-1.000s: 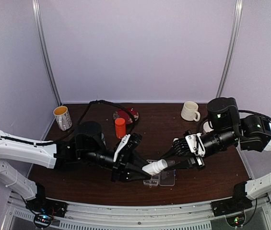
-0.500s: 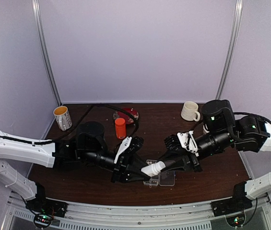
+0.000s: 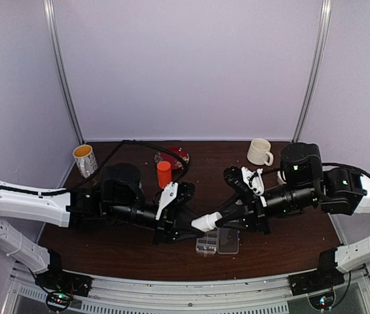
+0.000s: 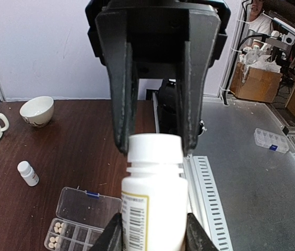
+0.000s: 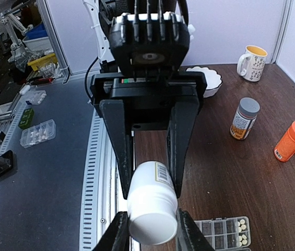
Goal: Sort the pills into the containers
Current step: Screw the lid of the pill bottle onto the pill bottle.
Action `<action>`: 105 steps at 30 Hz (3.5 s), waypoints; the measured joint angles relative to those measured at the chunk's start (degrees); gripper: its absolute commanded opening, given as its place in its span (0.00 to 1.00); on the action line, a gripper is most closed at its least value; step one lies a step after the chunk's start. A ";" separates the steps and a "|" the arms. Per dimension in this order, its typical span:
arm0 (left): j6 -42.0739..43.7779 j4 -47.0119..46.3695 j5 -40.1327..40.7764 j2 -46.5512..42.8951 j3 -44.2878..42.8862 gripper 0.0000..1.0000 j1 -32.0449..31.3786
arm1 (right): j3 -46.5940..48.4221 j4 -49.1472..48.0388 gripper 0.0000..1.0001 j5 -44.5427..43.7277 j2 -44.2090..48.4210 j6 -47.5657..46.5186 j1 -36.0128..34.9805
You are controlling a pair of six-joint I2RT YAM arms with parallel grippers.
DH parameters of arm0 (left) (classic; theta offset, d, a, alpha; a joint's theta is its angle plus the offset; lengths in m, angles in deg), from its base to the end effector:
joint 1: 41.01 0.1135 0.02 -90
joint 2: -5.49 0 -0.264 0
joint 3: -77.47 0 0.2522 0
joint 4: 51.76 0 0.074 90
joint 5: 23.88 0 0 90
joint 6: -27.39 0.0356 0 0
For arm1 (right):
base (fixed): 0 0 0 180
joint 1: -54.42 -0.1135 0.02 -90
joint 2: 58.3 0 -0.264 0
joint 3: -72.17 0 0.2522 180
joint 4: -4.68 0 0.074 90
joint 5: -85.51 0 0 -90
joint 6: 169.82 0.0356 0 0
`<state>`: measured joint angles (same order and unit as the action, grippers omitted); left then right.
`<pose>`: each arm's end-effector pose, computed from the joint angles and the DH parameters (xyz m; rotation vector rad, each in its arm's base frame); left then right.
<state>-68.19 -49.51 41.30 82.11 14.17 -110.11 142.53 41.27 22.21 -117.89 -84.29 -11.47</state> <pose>0.0955 -0.2919 0.2837 1.3365 1.5242 -1.2708 0.0791 0.2159 0.3422 -1.4939 1.5663 1.1224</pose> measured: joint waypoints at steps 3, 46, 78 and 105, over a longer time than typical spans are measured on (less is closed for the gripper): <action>-0.02 -0.87 0.20 -0.02 -0.02 0.00 -0.02 | -3.82 -4.74 0.07 -0.22 2.54 0.57 0.00; 9.40 10.14 8.79 2.14 -7.41 0.00 -0.11 | -0.46 0.02 0.01 -8.28 1.25 15.78 0.07; 20.63 8.96 18.86 5.35 -12.22 0.00 -0.20 | 0.50 1.27 0.93 -19.74 4.42 59.34 1.73; 8.26 1.07 13.18 0.87 -3.98 0.00 -0.20 | 2.93 8.37 0.95 -10.12 12.79 4.04 9.16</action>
<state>-59.93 -48.44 54.48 82.99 10.19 -110.31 145.46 49.64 12.09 -105.10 -80.24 -2.31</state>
